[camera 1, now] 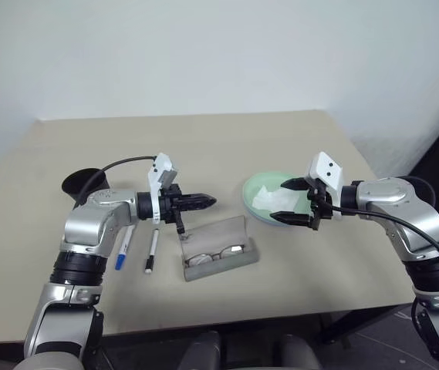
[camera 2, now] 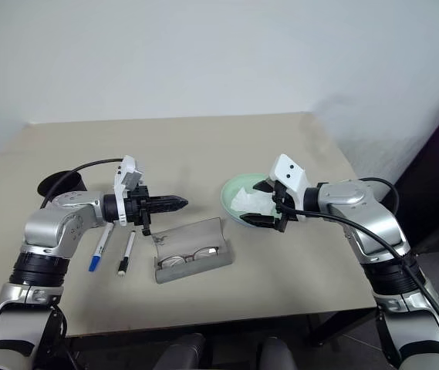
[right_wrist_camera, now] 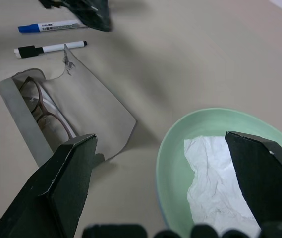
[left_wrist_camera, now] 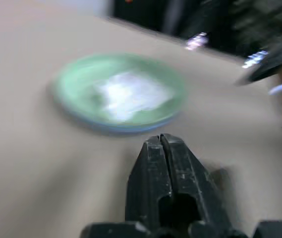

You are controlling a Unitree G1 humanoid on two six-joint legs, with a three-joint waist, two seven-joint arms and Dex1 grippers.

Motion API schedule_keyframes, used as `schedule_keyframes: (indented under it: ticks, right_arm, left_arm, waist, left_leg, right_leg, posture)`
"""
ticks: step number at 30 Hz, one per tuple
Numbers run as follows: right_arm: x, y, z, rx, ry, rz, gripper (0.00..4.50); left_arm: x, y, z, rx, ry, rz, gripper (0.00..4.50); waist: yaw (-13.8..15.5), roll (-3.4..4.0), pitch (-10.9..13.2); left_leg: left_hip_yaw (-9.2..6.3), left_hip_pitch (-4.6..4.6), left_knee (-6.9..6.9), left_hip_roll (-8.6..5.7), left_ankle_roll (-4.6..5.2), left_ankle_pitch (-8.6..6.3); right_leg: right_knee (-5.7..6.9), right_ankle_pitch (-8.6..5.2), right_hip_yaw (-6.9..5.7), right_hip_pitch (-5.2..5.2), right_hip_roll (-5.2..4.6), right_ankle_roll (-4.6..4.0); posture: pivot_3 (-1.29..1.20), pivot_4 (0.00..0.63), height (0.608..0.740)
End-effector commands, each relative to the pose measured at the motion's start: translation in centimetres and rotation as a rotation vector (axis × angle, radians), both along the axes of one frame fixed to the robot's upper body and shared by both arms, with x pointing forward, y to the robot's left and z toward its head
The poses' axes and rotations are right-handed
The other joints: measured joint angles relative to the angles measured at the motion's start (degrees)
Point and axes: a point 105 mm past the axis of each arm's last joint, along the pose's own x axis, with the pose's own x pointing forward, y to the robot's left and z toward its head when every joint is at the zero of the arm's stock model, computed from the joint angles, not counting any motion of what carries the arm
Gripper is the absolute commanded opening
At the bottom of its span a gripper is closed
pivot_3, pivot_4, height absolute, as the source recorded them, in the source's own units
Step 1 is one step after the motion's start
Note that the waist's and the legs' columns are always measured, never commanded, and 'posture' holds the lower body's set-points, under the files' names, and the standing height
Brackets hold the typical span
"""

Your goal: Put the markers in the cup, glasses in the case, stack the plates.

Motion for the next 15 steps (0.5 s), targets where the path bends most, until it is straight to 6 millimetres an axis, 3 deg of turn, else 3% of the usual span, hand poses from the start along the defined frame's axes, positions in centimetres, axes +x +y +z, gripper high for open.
schedule_keyframes:
  ticks: [1, 7, 15]
  right_arm:
    - [-0.2, 0.1, 1.8, 0.005, -0.059, 0.039, 4.5]
    - [-1.8, -0.9, 2.6, 0.019, -0.02, 0.141, 4.5]
    - [-3.7, -3.0, 3.0, 0.012, 0.057, 0.202, 4.5]
  left_arm:
    - [0.9, 0.7, -0.6, 0.093, -0.053, 0.059, 0.02]
    - [-0.2, 0.8, -2.6, 0.192, -0.044, 0.021, 0.02]
    - [-2.8, 0.3, -3.6, 0.226, 0.0, -0.093, 0.02]
  waist:
    - [0.01, 0.0, 0.0]
    - [-0.02, 0.0, 0.0]
    - [0.0, -0.03, 0.0]
  left_leg:
    - [0.0, 0.0, 0.0, -0.01, 0.0, 0.0]
    - [0.01, -0.01, 0.0, -0.01, 0.0, 0.0]
    - [0.0, -0.03, 0.0, 0.0, -0.01, -0.02]
  right_leg:
    - [0.0, 0.0, 0.0, 0.0, 0.0, 0.0]
    - [-0.01, 0.0, 0.0, -0.01, -0.02, 0.0]
    - [-0.02, -0.01, -0.02, -0.02, -0.08, 0.0]
  posture:
    - [0.0, 0.0, 0.704]
    - [0.0, 0.0, 0.704]
    - [0.0, 0.0, 0.704]
